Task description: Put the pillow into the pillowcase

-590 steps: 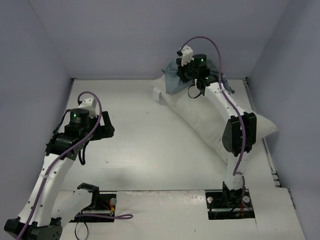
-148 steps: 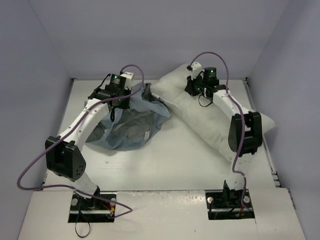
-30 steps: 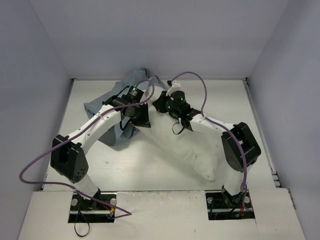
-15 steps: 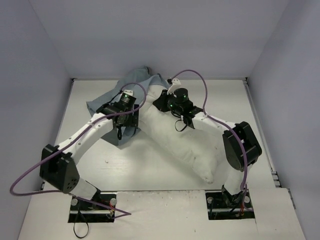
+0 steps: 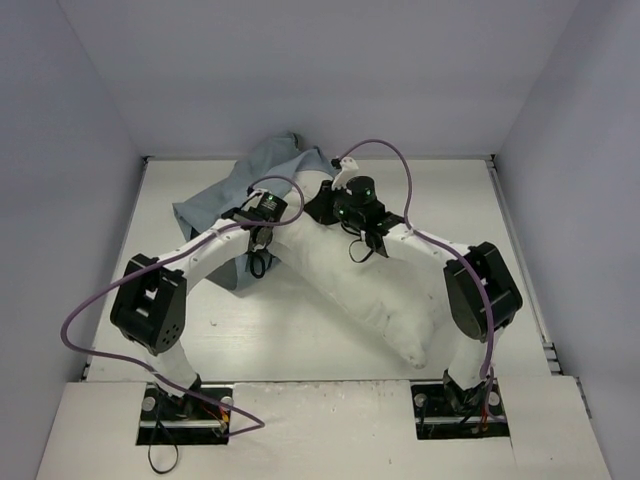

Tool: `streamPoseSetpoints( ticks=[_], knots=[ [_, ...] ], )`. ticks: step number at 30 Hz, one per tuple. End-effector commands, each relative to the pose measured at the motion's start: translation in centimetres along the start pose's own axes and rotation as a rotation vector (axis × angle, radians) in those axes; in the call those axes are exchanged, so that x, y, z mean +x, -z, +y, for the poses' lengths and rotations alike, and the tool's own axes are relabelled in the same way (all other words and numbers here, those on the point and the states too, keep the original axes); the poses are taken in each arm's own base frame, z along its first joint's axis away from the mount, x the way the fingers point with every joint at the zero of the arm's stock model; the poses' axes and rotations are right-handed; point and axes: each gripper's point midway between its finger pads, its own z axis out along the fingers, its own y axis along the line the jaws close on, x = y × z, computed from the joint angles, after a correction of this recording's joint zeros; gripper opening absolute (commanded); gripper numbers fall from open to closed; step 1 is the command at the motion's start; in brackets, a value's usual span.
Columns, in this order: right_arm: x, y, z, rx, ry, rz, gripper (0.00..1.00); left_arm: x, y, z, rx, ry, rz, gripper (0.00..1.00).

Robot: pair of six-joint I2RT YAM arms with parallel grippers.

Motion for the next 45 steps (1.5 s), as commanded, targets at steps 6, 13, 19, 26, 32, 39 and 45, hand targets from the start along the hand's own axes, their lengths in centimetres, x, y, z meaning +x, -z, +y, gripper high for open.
streamPoseSetpoints(
  ticks=[6,13,19,26,32,39,45],
  knots=[
    [-5.6,-0.8,3.1,-0.068,0.076,-0.147,0.00,-6.4,10.8,-3.5,0.384,0.060,-0.216,0.00],
    [-8.0,-2.0,3.5,-0.024,0.132,-0.215,0.00,-6.3,26.1,-9.2,0.863,0.032,-0.222,0.00],
    [-1.8,-3.5,3.6,-0.019,0.141,-0.097,0.00,-1.6,20.3,-11.5,0.799,-0.014,-0.064,0.00],
    [3.1,-2.1,3.2,-0.038,0.160,0.003,0.00,-5.5,16.6,-3.8,0.471,0.108,-0.231,0.50],
    [3.1,-1.0,4.2,-0.090,0.189,0.013,0.00,-9.0,13.0,0.7,0.270,0.084,-0.274,0.68],
    [2.0,-1.2,5.5,-0.142,0.197,0.000,0.00,-10.5,8.2,0.1,0.173,-0.006,-0.232,0.69],
    [1.4,-1.2,5.8,-0.158,0.207,-0.011,0.00,-10.9,8.4,-1.5,0.252,-0.051,-0.233,0.70]
  ],
)
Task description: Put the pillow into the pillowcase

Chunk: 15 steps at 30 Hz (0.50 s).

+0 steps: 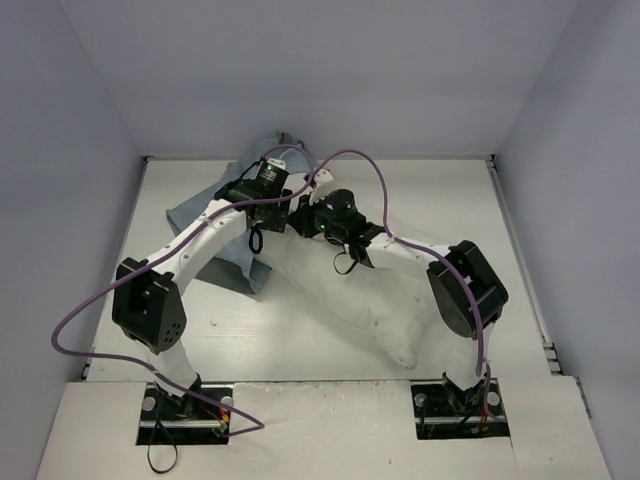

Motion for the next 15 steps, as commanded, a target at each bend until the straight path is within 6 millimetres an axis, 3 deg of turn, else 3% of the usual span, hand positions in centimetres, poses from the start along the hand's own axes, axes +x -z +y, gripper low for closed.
streamPoseSetpoints(
  ticks=[1,8,10,12,14,15],
  knots=[
    [-2.6,0.7,2.0,-0.077,0.023,-0.032,0.00,-3.9,2.9,0.9,0.020,0.004,-0.131,0.70],
    [-2.6,0.8,2.0,-0.086,0.022,-0.029,0.00,-3.9,0.9,4.7,-0.130,0.025,-0.110,0.70],
    [-2.4,0.8,2.0,-0.085,0.024,-0.026,0.00,-3.7,-0.1,4.8,-0.133,0.017,-0.088,0.69],
    [-2.4,0.7,1.9,-0.085,0.027,-0.026,0.00,-3.4,-1.1,4.7,-0.139,-0.003,-0.066,0.63],
    [-2.6,0.6,2.1,-0.096,0.035,-0.028,0.00,-3.4,-1.6,4.4,-0.134,-0.011,-0.057,0.47],
    [-2.7,0.6,2.1,-0.100,0.036,-0.028,0.00,-3.6,-1.6,4.4,-0.126,-0.018,-0.058,0.12]
  ],
)
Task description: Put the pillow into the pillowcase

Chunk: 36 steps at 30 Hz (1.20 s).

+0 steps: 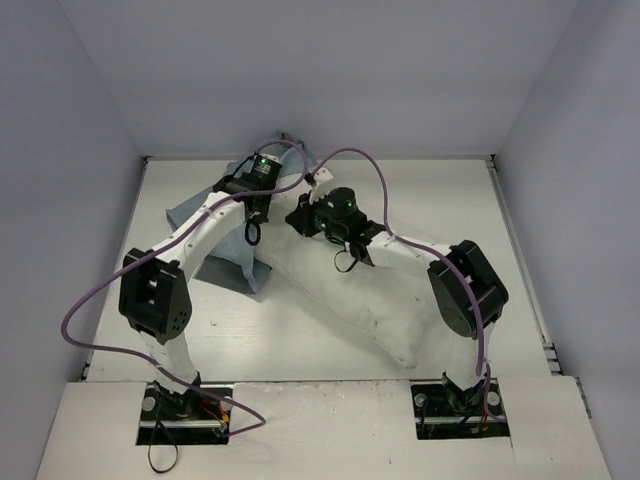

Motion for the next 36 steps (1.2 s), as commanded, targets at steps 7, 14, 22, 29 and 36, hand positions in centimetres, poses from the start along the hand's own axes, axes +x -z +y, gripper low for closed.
streamPoseSetpoints(
  ticks=[7,14,22,29,36],
  knots=[
    [-2.9,0.1,2.4,-0.118,0.040,-0.032,0.00,-7.1,9.0,-4.0,0.373,0.035,-0.234,0.00],
    [-4.5,-0.6,2.8,-0.150,0.025,-0.056,0.00,-4.5,18.5,-11.3,0.809,0.064,-0.210,0.00],
    [-1.6,-2.1,3.0,-0.147,-0.016,-0.002,0.00,-1.4,17.9,-11.8,0.839,0.164,-0.103,0.00],
    [-4.5,-0.5,0.1,-0.005,-0.019,-0.084,0.00,5.2,13.2,-10.0,0.672,0.294,0.061,0.00],
    [-14.8,3.6,-1.0,0.111,-0.033,-0.321,0.00,3.3,16.5,-9.4,0.728,0.340,-0.010,0.00]
  ],
)
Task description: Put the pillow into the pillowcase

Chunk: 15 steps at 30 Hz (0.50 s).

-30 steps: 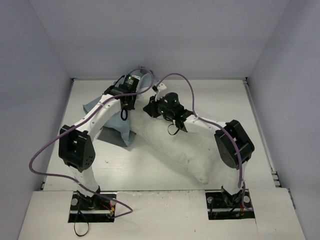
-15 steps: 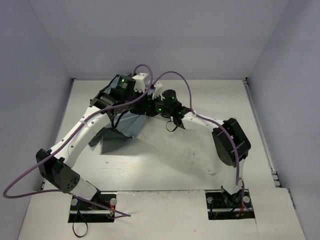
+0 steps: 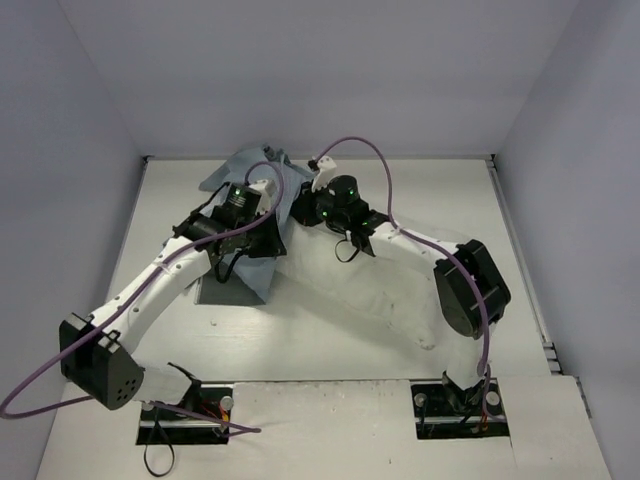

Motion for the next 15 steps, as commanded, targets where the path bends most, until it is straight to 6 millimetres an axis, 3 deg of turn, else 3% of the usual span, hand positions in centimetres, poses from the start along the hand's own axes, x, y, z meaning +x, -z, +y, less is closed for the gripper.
streamPoseSetpoints(
  ticks=[1,4,7,8,11,13,15],
  knots=[
    [-13.5,4.1,0.4,0.100,0.029,-0.354,0.00,-2.8,4.3,-5.2,0.155,-0.003,-0.107,0.00],
    [-15.7,4.8,2.1,0.104,0.025,-0.421,0.00,-3.7,5.7,-9.0,0.266,-0.034,-0.107,0.00],
    [-13.4,2.8,2.4,0.091,0.008,-0.372,0.00,-3.6,6.8,-13.0,0.380,-0.071,-0.072,0.00],
    [-11.4,1.7,2.0,0.088,-0.010,-0.329,0.00,-4.1,7.8,-14.5,0.438,-0.082,-0.082,0.00],
    [-5.4,-0.1,1.6,0.078,-0.045,-0.215,0.00,-5.2,9.4,-15.5,0.491,-0.075,-0.143,0.00],
    [-1.0,-1.3,2.0,0.057,-0.036,-0.120,0.00,-5.0,8.9,-15.2,0.488,-0.058,-0.135,0.00],
    [1.5,-1.7,2.6,0.020,-0.026,-0.060,0.00,-3.9,6.9,-14.0,0.449,-0.038,-0.096,0.00]
  ],
)
